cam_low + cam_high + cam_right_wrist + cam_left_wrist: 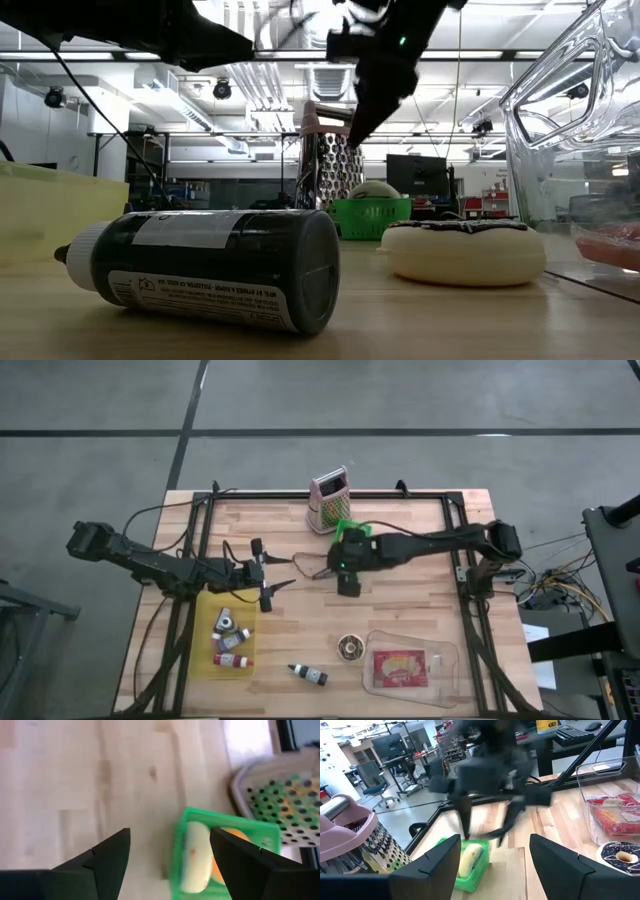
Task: Pick & Place Food Item
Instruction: Put the black donut into the green bin
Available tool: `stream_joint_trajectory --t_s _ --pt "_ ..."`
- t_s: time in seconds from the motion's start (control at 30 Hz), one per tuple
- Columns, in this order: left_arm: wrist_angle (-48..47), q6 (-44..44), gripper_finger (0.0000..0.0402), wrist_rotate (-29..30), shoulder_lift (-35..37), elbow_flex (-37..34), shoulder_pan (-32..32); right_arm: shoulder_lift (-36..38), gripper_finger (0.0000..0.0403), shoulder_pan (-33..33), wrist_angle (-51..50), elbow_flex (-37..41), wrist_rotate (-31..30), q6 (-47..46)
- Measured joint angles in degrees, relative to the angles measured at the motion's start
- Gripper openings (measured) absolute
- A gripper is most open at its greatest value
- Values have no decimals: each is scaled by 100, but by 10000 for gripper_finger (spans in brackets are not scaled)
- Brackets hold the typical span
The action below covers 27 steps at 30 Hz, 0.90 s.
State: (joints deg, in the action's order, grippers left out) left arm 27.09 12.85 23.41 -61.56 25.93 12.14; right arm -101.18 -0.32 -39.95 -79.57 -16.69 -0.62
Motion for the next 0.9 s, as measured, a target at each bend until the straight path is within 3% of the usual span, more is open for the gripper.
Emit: stream_joint_trajectory --t_s 0.17,0.43,0.9 --pt "0 0 241 7 0 0 -2 204 268 493 -83 4 111 -20" --pt "0 0 241 7 -2 0 -2 189 267 1134 -425 4 1392 -401" --pt "4 17 241 7 -2 0 -2 -116 267 1866 -120 9 1675 -1112"
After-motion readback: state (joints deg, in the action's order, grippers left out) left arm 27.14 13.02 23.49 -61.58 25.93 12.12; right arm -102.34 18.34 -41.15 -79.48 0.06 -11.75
